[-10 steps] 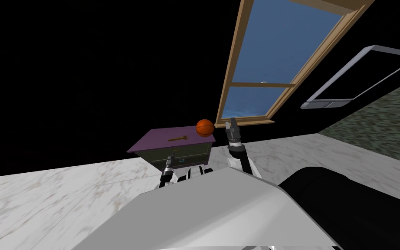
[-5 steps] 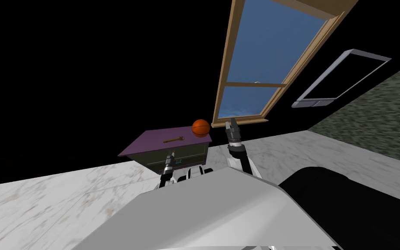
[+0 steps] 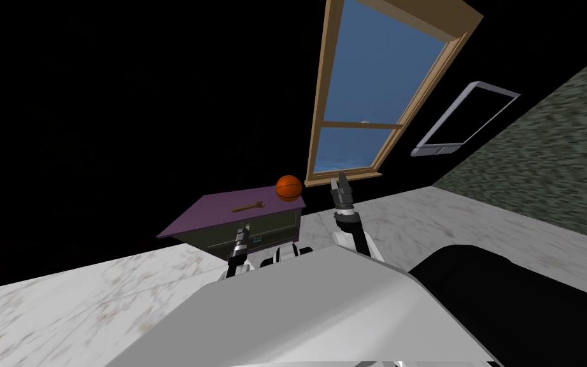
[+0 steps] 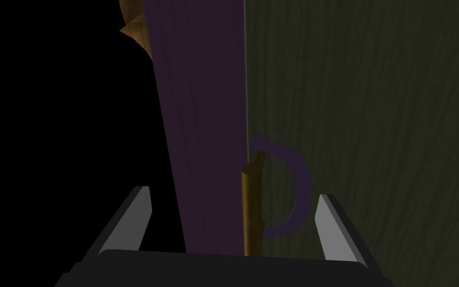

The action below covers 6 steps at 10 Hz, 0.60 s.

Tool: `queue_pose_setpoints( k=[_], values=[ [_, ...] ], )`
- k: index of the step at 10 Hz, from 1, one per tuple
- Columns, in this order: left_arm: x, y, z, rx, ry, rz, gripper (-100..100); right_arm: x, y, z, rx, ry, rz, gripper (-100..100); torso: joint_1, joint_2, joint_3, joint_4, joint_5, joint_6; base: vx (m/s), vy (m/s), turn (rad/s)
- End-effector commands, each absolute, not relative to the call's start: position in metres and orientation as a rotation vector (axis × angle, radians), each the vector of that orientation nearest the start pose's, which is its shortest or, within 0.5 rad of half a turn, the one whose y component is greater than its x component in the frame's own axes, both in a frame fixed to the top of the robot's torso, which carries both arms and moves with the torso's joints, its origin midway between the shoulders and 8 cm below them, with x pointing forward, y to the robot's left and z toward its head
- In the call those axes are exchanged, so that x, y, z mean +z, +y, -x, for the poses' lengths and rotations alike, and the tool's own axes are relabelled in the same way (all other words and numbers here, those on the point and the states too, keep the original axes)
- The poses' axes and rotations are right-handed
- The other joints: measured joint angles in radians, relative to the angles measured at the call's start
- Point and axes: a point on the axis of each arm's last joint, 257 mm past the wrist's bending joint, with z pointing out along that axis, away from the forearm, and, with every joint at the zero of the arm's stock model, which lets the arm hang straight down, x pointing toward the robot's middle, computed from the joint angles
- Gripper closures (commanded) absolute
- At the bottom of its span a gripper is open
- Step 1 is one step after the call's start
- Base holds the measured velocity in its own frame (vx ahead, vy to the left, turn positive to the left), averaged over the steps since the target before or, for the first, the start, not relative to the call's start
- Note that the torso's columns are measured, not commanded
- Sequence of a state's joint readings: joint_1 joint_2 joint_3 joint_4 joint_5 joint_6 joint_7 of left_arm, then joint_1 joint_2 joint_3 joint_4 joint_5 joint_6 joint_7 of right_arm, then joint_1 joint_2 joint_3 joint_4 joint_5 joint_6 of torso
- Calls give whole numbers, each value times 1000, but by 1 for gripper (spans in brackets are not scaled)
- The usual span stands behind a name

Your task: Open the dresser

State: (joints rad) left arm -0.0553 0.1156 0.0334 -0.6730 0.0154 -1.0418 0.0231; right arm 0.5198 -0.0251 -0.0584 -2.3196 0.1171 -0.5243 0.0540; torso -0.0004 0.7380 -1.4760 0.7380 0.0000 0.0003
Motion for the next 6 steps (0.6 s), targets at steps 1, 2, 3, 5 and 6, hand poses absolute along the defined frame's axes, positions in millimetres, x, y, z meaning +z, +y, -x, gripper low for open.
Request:
queue_pose_setpoints(
  k=[1, 2, 3, 5, 6],
  values=[
    [-353, 267, -444, -1240, 1099, 1004, 100, 39, -279, -331, 1124, 680, -499, 0, 1, 0, 0, 0, 0, 0, 4, 18, 282],
    [-355, 252, -442, -1258, 1113, 995, 100, 39, -279, -331, 1124, 680, -499, 0, 2, -1, 0, 0, 1, 0, 14, 43, 177],
    [-356, 244, -441, -1267, 1120, 990, 100, 39, -279, -331, 1124, 680, -499, 0, 1, 3, 1, 4, -2, -2, 22, 50, 179],
    [-360, 215, -437, -1304, 1146, 969, 100, 39, -279, -331, 1124, 680, -499, 0, 0, 4, 2, 2, -2, -2, 14, 47, 195],
    [-362, 223, -439, -1295, 1142, 979, 100, 39, -279, -331, 1124, 680, -499, 0, 1, 3, 2, 1, -1, -2, 1, 14, 27]
  ],
)
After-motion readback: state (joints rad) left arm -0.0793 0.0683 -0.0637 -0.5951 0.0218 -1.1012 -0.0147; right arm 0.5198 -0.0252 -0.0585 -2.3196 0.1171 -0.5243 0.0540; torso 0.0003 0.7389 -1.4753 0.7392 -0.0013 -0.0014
